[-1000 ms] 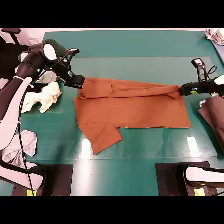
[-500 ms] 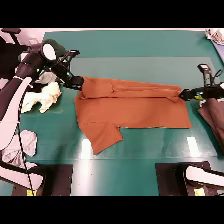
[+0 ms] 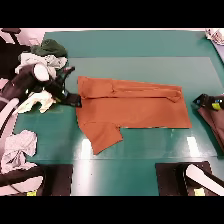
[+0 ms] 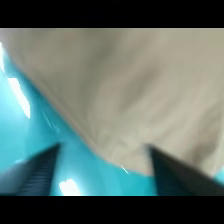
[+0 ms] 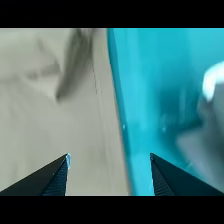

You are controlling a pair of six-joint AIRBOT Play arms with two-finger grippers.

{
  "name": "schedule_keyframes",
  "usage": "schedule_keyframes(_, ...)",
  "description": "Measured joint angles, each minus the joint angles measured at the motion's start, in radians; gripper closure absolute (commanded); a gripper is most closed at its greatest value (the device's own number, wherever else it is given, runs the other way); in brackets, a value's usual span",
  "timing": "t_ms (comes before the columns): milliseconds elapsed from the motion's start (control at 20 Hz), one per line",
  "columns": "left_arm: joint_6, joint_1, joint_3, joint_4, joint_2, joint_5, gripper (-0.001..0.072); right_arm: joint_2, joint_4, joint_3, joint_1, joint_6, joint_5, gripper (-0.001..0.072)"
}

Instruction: Fold the shirts.

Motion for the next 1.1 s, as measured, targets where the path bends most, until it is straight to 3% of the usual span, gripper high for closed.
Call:
schedule_keyframes(250, 0.020, 0.000, -0.216, -0.187, 0.095, 0.005, 0.0004, -0.002, 0.014, -0.055, -0.026, 0.042, 0.135, 0.0141)
schedule_keyframes(450, 0.072, 0.000, -0.397, -0.370, 0.210, -0.013, 0.0004, 0.030, 0.044, -0.065, -0.032, 0.054, 0.174, 0.0141)
schedule_keyframes(650, 0.082, -0.001, -0.576, -0.444, 0.324, -0.007, 0.0004, 0.043, 0.095, -0.068, -0.032, 0.080, 0.183, 0.0141)
schedule_keyframes(1100, 0.066, -0.080, -0.681, -0.528, 0.354, 0.239, 0.0003, 0.049, 0.246, -0.068, -0.032, 0.112, 0.201, 0.0141)
